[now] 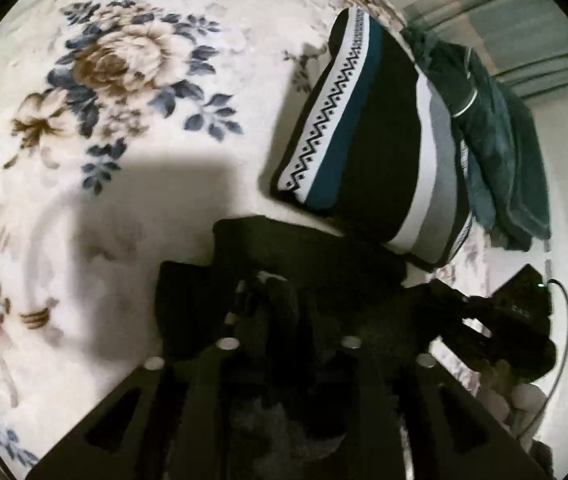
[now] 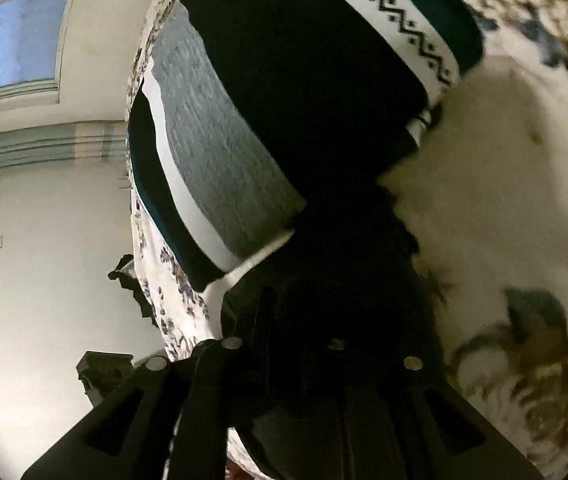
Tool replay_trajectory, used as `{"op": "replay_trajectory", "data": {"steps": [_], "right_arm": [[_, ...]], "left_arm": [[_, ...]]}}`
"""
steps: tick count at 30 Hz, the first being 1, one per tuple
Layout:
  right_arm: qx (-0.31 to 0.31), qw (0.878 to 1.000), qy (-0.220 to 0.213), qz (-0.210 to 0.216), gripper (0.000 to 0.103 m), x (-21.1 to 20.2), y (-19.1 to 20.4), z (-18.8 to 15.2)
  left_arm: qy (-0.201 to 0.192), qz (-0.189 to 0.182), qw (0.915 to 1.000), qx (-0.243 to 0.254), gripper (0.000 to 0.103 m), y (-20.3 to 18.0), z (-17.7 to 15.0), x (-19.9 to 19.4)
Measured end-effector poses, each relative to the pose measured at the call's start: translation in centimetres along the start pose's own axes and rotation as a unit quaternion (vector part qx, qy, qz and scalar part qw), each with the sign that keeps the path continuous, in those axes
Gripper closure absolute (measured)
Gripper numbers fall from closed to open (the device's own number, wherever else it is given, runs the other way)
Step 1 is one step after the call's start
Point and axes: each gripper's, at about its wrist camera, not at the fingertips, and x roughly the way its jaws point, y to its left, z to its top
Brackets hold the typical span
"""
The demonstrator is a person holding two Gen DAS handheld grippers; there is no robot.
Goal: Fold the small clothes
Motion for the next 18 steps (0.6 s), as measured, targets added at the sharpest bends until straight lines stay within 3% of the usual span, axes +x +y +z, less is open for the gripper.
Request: {"op": "replay_trajectory", "data": {"steps": [1, 2, 3, 4, 7, 9, 11, 13, 18], "right_arm": [[0.0, 1.0, -0.005, 0.007, 0.067, -0.2, -0.1, 0.3], [0.0, 1.0, -0.006, 0.008, 0.045, -0.4, -0.2, 0.6], [-0.003, 1.0, -0.005, 0.009, 0.038, -0.6, -0.3, 0.8], [-0.007, 1.0, -0.003, 0.003, 0.038, -0.9, -0.3, 0.9], [-0.041, 0.999, 0.003, -0.027, 0.035, -2.2, -0.1, 0.6], [-0.073, 0.996, 0.012, -0.044, 0.017, -3.3, -0.4, -0.2], [-0.097, 0.993, 0.044, -0.056, 0.008, -3.6, -1.4, -0.9], [-0.114, 0.988, 0.08, -0.064, 0.008, -2.7, -2.9, -0.7], [-0.126, 0.977, 0.172, -0.016, 0.008, 2.2, -5.5, 1.6]], "left_arm": [[-0.01, -0.009, 0.9999, -0.005, 0.061, 0.1, 0.0, -0.3], [-0.02, -0.02, 0.9996, -0.008, 0.042, 0.2, 0.1, -0.6], [-0.033, -0.028, 0.999, -0.014, 0.035, 0.3, 0.3, -1.2], [-0.046, -0.03, 0.9982, -0.024, 0.032, 0.6, 0.4, -1.8], [-0.074, -0.048, 0.9952, -0.042, 0.032, 1.0, 0.3, -4.0], [-0.093, -0.051, 0.9937, -0.036, 0.032, 1.1, -1.2, -6.1], [-0.103, -0.041, 0.9935, -0.027, 0.032, 1.7, -5.1, -8.4], [-0.095, -0.032, 0.9941, -0.039, 0.031, 2.6, -9.4, -9.4], [-0.042, -0.046, 0.9906, -0.122, 0.031, 5.0, -19.4, -8.0]]}}
